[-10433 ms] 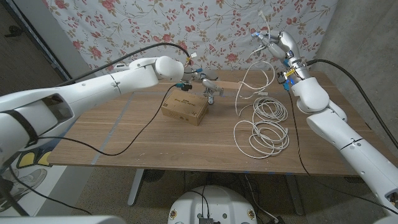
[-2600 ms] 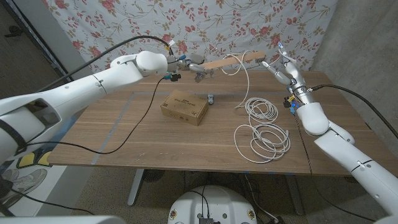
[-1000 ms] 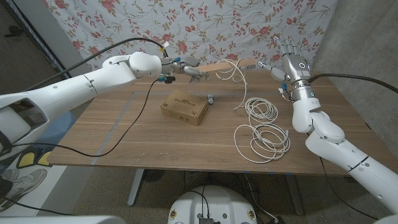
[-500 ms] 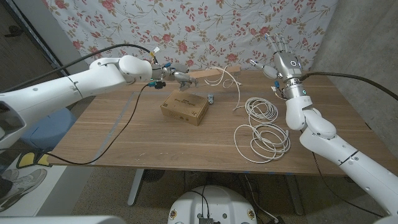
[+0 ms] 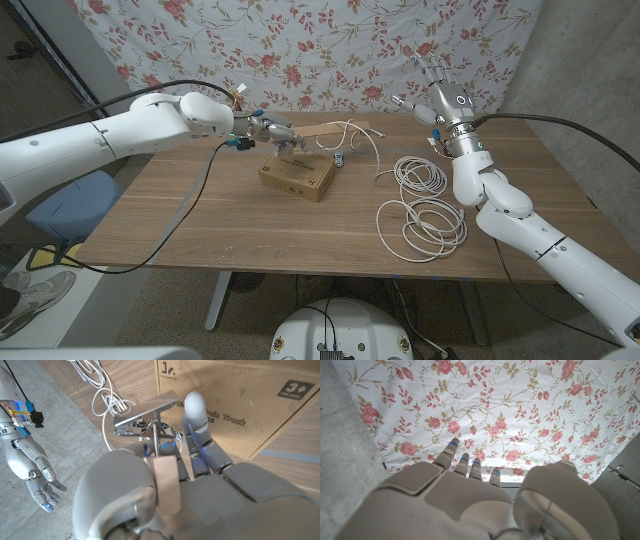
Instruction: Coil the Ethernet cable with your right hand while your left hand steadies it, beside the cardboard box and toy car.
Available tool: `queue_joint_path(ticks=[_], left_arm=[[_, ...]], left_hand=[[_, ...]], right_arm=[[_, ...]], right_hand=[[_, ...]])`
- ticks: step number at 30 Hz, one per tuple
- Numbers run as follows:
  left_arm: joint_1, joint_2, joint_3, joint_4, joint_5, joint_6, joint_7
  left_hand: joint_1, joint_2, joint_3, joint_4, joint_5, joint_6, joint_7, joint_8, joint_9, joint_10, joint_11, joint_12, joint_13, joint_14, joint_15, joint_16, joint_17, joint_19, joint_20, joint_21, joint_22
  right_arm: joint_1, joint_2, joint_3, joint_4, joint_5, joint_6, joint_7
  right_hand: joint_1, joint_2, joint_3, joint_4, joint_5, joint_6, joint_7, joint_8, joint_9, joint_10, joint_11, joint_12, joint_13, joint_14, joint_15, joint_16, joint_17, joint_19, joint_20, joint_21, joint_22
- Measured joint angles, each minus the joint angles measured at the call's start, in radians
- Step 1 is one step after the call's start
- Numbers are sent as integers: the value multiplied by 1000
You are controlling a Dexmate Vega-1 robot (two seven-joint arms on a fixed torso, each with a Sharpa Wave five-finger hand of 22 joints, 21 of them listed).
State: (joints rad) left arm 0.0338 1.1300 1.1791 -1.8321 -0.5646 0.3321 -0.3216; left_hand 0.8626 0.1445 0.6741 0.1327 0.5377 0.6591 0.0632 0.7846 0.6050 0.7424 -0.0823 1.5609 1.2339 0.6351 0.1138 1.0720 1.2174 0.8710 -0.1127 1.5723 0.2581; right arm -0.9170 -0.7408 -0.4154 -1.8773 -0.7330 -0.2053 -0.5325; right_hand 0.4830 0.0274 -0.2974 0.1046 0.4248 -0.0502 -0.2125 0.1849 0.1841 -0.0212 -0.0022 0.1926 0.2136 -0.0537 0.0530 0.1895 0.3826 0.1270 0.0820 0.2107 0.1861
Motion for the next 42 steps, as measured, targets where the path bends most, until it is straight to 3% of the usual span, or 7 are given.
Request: queue_joint_path(ticks=[13, 28, 30, 34, 40, 41, 42], left_arm=[[-30, 10, 50, 22, -69, 78, -30], [-75, -23, 99, 67, -87, 145, -78], [-82, -29, 105, 72, -88, 218, -131], [-93, -39, 117, 79, -76, 252, -146], [-109, -50, 131, 86, -61, 279, -187], [-111, -51, 134, 88, -61, 279, -187], [-113, -52, 135, 88, -44, 297, -214]], left_hand=[[7, -7, 24, -4, -36, -4, 11, 4, 0, 6, 6, 0, 0, 0, 0, 0, -20, 0, 0, -5, -5], [18, -4, 49, -5, -87, -22, 29, -12, -25, 7, 7, -3, 0, 0, 0, 0, -70, 0, 0, -6, -9], [23, -2, 51, -4, -102, -28, 34, -16, -32, 5, 5, -8, -2, 0, 0, 0, -91, 0, 0, -12, -15], [44, 9, 65, -10, -165, -61, 35, -46, -62, 1, 9, -103, -109, 0, 0, 0, -185, 0, 0, -12, -28], [95, 36, 4, -72, -286, -160, 55, -114, -106, -46, 52, -340, -377, 13, -13, -148, -380, -11, 11, -25, -57], [94, 32, -11, -76, -298, -177, 59, -125, -112, -61, 60, -372, -411, 34, -33, -176, -415, -11, 11, -32, -63], [87, 15, -26, -81, -306, -192, 63, -135, -117, -76, 68, -401, -441, 129, -89, -202, -447, -117, 34, -41, -69]], right_arm=[[6, 0, 3, 11, 15, 40, 12], [4, -5, 13, 18, 36, 79, 11], [-8, -12, 27, 19, 39, 83, 8], [-14, -15, 33, 19, 44, 90, 3], [-26, -20, 44, 16, 48, 97, -4], [-26, -20, 44, 16, 49, 97, -5], [-33, -22, 50, 11, 49, 98, -6]], right_hand=[[0, 0, 0, 0, 0, 0, 0, 0, 0, 5, -5, 4, -5, 14, -7, 11, -7, 11, -3, 5, 0], [0, 0, 0, 0, 0, 0, 0, 0, 0, 15, -7, 4, -4, 25, -7, 11, -16, 18, -3, 5, 0], [0, 0, 0, 0, 0, 4, 4, 4, 0, 15, -7, 4, -5, 31, -12, 11, -16, 20, -2, 5, 0], [2, 2, 0, 0, 0, 4, 4, 4, 0, 18, -3, 4, -9, 34, -9, 11, -16, 25, -7, 5, 0], [3, 2, 0, 0, 0, 4, 4, 4, 0, 22, -7, 4, -9, 38, -12, 18, -21, 29, -3, 5, 0], [3, 2, 0, 0, -3, 4, 4, 4, 0, 24, -9, 4, -9, 38, -13, 18, -21, 30, -1, 5, 0], [3, 2, 0, 0, -7, 4, 4, 4, 0, 25, -10, 4, -9, 41, -16, 18, -21, 30, -1, 5, 0]])
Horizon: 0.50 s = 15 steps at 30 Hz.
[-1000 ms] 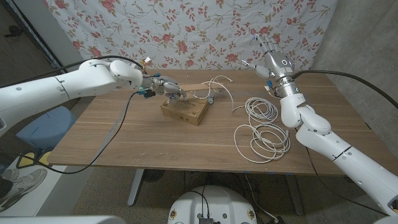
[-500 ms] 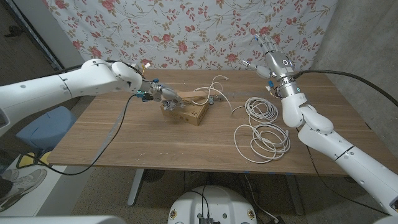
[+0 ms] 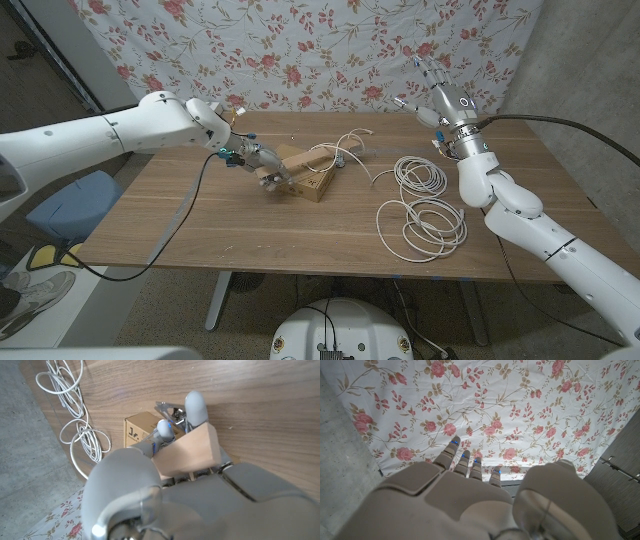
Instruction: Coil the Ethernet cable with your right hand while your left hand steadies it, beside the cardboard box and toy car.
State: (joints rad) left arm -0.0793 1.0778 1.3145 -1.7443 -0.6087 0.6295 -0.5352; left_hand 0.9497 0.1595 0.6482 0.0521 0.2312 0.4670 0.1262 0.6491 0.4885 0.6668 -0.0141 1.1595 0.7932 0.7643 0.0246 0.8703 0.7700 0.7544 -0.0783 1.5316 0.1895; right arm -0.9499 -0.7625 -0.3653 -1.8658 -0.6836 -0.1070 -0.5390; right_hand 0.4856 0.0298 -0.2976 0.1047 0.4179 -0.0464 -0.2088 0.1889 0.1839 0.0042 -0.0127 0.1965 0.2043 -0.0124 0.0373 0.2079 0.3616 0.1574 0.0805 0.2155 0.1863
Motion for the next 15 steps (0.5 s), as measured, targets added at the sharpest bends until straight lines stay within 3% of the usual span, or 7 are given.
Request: queue_joint_path(ticks=[1, 2, 4, 9, 11, 14, 15], left_arm=[[-1, 0, 1, 0, 0, 0, 0], [-4, -1, 3, 0, 6, 4, -9], [-8, -1, 7, -1, 6, 4, -9], [-15, 5, 13, -17, 38, 21, -40], [-16, 11, 14, -29, 56, 34, -41], [-17, 25, 14, -55, 70, 48, -29], [-17, 30, 14, -64, 70, 48, -29]], left_hand=[[-10, -15, -13, -4, -6, -17, 4, -9, -5, -16, 8, -28, -29, 136, -50, -24, -25, -144, 28, -3, 0], [-17, -31, -23, -9, -11, -33, 6, -17, -9, -34, 16, -52, -52, 176, -84, -48, -44, -208, 53, -20, -10], [-30, -59, -50, -21, -14, -68, 10, -36, -15, -82, 32, -105, -96, 138, -89, -96, -78, -283, 90, -46, -13], [-64, -95, -144, -41, -8, -225, 18, -128, -17, -313, 82, -234, -161, -129, -9, -234, -142, -523, 198, -175, -18], [-75, -116, -177, -43, 11, -328, 10, -201, -29, -441, 103, -288, -185, -272, 27, -319, -182, -645, 232, -254, -18], [-87, -139, -230, -36, 48, -489, -2, -330, -63, -657, 156, -377, -226, -535, 109, -473, -247, -862, 269, -393, -15], [-90, -142, -248, -30, 62, -538, -6, -370, -77, -728, 173, -407, -236, -612, 132, -517, -262, -903, 277, -436, -15]], right_arm=[[-3, -1, 3, -2, 0, 1, -2], [-3, -1, 3, -2, 0, 1, -2], [-3, -1, 3, -2, 1, 3, -3], [-9, -3, 9, -11, 1, 6, -5], [-11, -3, 11, -14, 1, 7, -5], [-12, -3, 12, -16, 1, 8, -5], [-12, -3, 12, -16, 1, 9, -5]], right_hand=[[0, 0, 0, 0, 0, 0, 0, 0, 0, 0, 0, 0, 0, 0, 0, 0, 0, 0, 0, 0, 0], [0, 0, 0, 0, 0, 0, 0, 0, 0, 0, 0, 0, 0, 2, 2, 0, 0, 0, 0, 0, 0], [0, 0, 0, 0, 0, 0, 0, 0, 0, 0, 0, 0, 0, 4, 4, 0, -3, 0, 0, 0, 0], [0, 0, 0, 0, 0, 0, 0, 0, 0, 0, 0, 8, 0, 4, 3, 0, -5, 5, -5, 7, 0], [0, 0, 0, 0, 0, 0, 0, 0, 0, 0, 0, 8, 0, 9, -2, 0, -5, 5, -5, 8, 0], [0, 0, 0, 0, 0, 0, 0, 0, 0, 0, 0, 8, 0, 9, -2, 0, -8, 9, -2, 8, 0], [0, 0, 0, 0, 0, 0, 0, 0, 0, 0, 0, 8, 0, 9, -2, 0, -9, 9, -2, 8, 0]])
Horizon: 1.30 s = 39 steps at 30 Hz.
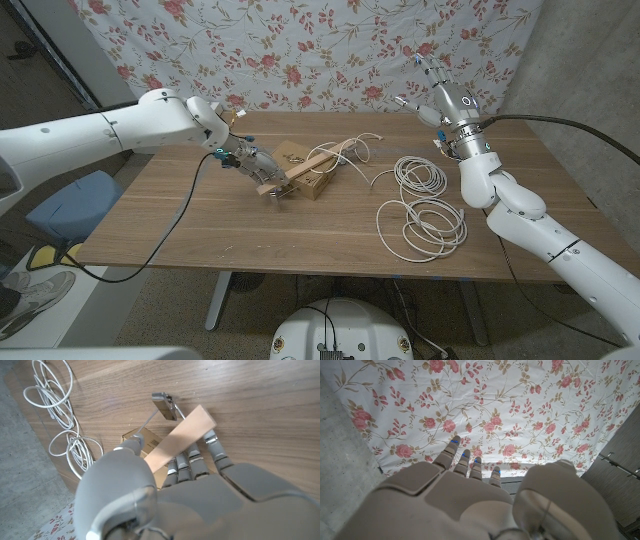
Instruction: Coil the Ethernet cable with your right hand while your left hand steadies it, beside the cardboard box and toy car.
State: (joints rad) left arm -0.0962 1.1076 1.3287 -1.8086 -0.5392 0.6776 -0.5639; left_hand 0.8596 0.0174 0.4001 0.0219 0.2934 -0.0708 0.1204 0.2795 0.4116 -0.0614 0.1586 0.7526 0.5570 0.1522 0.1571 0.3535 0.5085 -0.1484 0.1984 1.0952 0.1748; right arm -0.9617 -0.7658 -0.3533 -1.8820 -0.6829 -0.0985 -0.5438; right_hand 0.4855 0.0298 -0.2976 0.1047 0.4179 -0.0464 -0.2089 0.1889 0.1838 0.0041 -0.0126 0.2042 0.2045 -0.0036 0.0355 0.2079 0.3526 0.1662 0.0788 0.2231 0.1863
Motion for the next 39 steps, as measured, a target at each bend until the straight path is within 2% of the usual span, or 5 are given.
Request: queue_joint_path(ticks=[3, 6, 15, 28, 39], left_arm=[[1, 16, -6, -32, 13, 22, 36], [5, 27, -12, -52, 17, 32, 80], [64, 118, -59, -178, -32, 5, 288], [139, 238, -51, -313, -75, -178, 698], [186, 284, 30, -332, -1, -448, 1070]], left_hand=[[-5, -5, -71, 26, 48, -92, -1, -76, -51, -105, 39, -108, -31, -204, 43, -92, -30, -22, 9, -117, 8], [-18, -1, -141, 50, 90, -96, -1, -90, -102, -113, 47, -211, -55, -314, 52, -130, -47, -24, 10, -196, 16], [-40, 10, -270, 90, 148, -96, -1, -95, -192, -113, 47, -380, -92, -324, 56, -150, -83, -24, 10, -305, 23], [-76, -10, -349, 109, 166, -100, -84, -79, -212, -113, 46, -438, -114, -324, 56, -154, -112, -23, 10, -363, 25], [-156, -23, -427, 129, 148, -103, -162, -64, -221, -111, 2, -433, -150, -326, 31, -124, -152, -23, 10, -352, 21]], right_arm=[[-1, 1, 1, -2, -1, 1, 0], [-2, 2, 1, -4, -1, 2, 1], [-5, 6, 2, -7, -1, 4, 8], [-12, 10, 11, -10, 24, 22, 15], [-14, 16, 42, 25, 170, 131, 56]], right_hand=[[0, 0, 0, 0, 0, 0, 0, 0, 0, 0, 0, 0, 0, 0, 0, 0, 0, 2, 2, 0, 0], [-4, 4, 0, 0, 0, 0, 0, 0, 0, 0, 0, 0, 0, 5, -5, 0, 0, 4, 4, 0, 0], [-4, 4, 0, 0, 0, 7, 0, 0, 0, 5, -5, 0, 0, 11, 0, 0, -5, 4, 4, 0, 0], [-4, 4, 0, 0, 0, 18, 3, 4, 0, 13, 2, 0, 0, 11, 0, 0, -10, 6, 1, 0, 0], [-8, 8, -4, 4, -4, 35, 8, 8, 0, 12, 2, 0, -5, 15, 4, 0, -14, 27, -9, 0, 0]])
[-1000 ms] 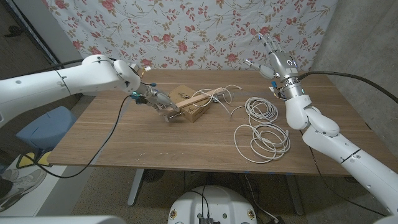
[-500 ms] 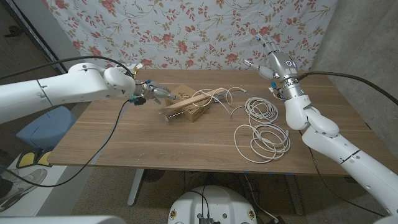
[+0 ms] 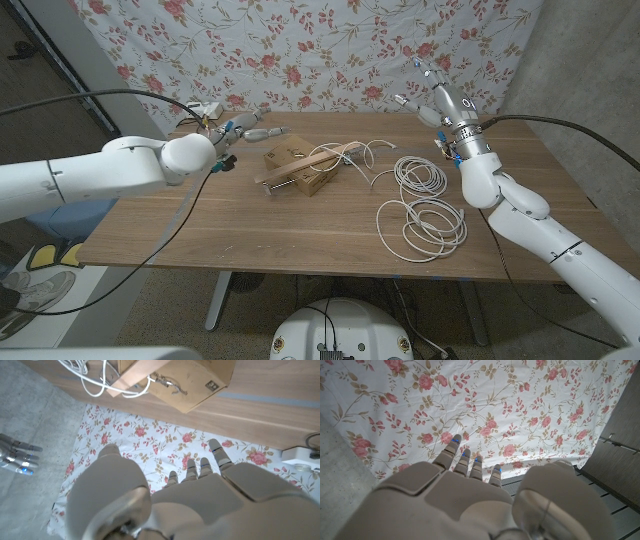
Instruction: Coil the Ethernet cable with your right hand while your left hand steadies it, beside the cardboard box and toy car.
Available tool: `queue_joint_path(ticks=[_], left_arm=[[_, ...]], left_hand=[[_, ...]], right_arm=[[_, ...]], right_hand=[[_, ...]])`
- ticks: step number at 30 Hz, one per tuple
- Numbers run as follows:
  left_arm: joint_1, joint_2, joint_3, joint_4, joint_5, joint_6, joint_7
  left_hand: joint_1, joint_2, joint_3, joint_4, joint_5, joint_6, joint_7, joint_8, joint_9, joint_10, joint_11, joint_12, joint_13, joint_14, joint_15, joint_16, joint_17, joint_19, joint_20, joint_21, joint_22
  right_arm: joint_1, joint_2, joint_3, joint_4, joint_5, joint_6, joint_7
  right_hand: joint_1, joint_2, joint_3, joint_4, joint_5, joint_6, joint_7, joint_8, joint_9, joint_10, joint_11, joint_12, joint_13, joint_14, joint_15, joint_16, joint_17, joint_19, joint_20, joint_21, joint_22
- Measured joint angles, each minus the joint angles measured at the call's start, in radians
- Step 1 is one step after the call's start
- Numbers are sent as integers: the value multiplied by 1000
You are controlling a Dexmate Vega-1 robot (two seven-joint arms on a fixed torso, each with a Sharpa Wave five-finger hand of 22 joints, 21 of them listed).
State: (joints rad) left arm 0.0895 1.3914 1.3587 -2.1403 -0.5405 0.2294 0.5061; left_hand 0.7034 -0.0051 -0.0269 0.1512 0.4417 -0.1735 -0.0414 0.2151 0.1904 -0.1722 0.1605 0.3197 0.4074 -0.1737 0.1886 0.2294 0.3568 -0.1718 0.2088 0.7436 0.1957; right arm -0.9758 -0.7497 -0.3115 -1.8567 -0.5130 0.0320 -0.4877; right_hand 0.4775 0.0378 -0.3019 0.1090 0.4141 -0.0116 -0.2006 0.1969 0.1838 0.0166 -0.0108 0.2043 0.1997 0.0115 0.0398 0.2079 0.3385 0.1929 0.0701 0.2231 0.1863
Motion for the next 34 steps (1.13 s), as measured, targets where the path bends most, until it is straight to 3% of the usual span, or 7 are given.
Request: queue_joint_path(ticks=[7, 9, 16, 25, 29, 30, 34], left_arm=[[9, -8, 45, 87, 18, -194, 58], [10, -23, 59, 135, 25, -292, 59], [16, -78, 86, 272, 15, -498, 35], [30, -166, 109, 466, -135, -846, -139], [31, -167, 109, 468, -209, -962, -222], [39, -201, 113, 539, -235, -994, -252], [49, -232, 113, 589, -322, -1065, -347]], left_hand=[[-21, 5, -24, 2, -6, 0, -11, -6, -5, -2, -9, -7, -18, 1, -7, -9, -18, 0, 0, -4, -5], [-27, 1, -28, 0, -6, 4, -15, -8, -5, -2, -9, -7, -20, 3, -8, -9, -23, 0, 0, -4, -5], [-50, 11, -59, -4, -21, 0, -46, -4, -8, 0, -32, -4, -47, 4, -43, 6, -52, -3, -29, 17, -9], [-60, 12, -79, -6, -29, 5, -63, 0, -9, -2, -55, 6, -73, 6, -62, 22, -83, 0, -43, 34, -14], [-65, 17, -86, -7, -29, 0, -68, 7, -9, -2, -55, 10, -82, 1, -67, 25, -92, 0, -43, 34, -14], [-65, 17, -87, -9, -31, 2, -70, 7, -9, -2, -55, 10, -83, 1, -67, 26, -95, 0, -43, 34, -15], [-75, 17, -93, -9, -36, 4, -72, 7, -9, -2, -55, 14, -87, 1, -67, 26, -100, 0, -43, 34, -14]], right_arm=[[6, 12, 17, 45, 159, 118, 68], [13, 20, 22, 70, 233, 168, 102], [40, 44, 22, 139, 410, 272, 200], [85, 95, 2, 247, 630, 379, 343], [107, 123, -4, 303, 651, 387, 356], [114, 133, -5, 320, 786, 430, 442], [137, 166, -7, 378, 893, 456, 502]], right_hand=[[0, 0, 0, 0, 0, 12, 2, 0, 0, 5, 5, 0, 0, 3, 3, 0, -5, 6, 5, 6, 0], [4, 4, 0, 0, 0, 12, 3, 0, 0, 9, 9, 0, 0, 5, 5, 0, -5, 15, 3, 8, 0], [3, 8, 0, 0, -4, 36, 8, 7, 0, 29, 7, 2, 0, 31, 1, 8, -14, 36, 25, 8, 0], [-11, 21, -3, 11, -11, 81, 28, 14, -3, 83, 20, 15, -4, 76, -10, 23, -30, 61, 35, 16, 0], [-20, 30, -4, 12, -17, 99, 39, 18, -2, 107, 33, 23, -5, 84, -13, 23, -37, 61, 35, 16, 0], [-20, 30, -4, 12, -19, 105, 42, 18, -2, 113, 34, 23, -5, 85, -11, 23, -40, 61, 35, 16, 0], [-24, 26, -4, 12, -19, 116, 52, 22, -2, 122, 39, 23, -5, 85, -11, 23, -46, 59, 33, 16, 0]])
